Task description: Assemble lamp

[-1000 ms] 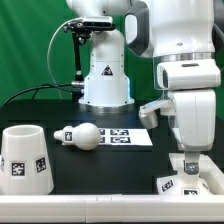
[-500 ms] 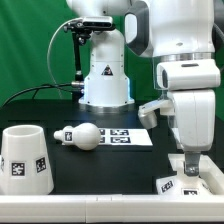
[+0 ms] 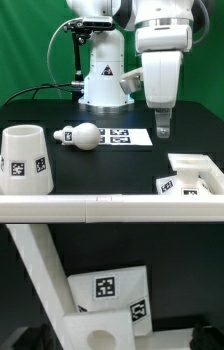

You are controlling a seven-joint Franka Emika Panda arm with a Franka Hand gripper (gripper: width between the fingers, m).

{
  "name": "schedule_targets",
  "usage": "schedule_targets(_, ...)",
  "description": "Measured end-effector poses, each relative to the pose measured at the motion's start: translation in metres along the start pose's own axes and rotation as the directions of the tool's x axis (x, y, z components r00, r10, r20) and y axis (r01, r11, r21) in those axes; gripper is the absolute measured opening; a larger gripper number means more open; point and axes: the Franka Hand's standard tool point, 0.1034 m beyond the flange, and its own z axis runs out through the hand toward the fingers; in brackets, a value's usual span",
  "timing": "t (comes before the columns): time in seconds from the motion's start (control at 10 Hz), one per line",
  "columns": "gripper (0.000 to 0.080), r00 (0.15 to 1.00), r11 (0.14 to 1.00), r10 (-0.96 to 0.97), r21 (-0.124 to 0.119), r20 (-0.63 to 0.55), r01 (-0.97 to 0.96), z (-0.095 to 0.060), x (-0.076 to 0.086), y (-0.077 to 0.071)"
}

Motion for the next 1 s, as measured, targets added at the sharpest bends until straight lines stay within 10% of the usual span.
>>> schedule_targets(0.5,0.0698,1.000,1.000,0.005,0.008,0.004,-0.005,0.005,-0.005,-0.008)
schedule_targets(0.8,0.0698,0.996,0.997,0.073,0.035,0.058,-0.075,-0.014,-0.052,-0.069)
schedule_targets(1.0,0.0698,0.990,0.991,0.129,0.027,0.064,-0.131,-0.020,-0.060,-0.079)
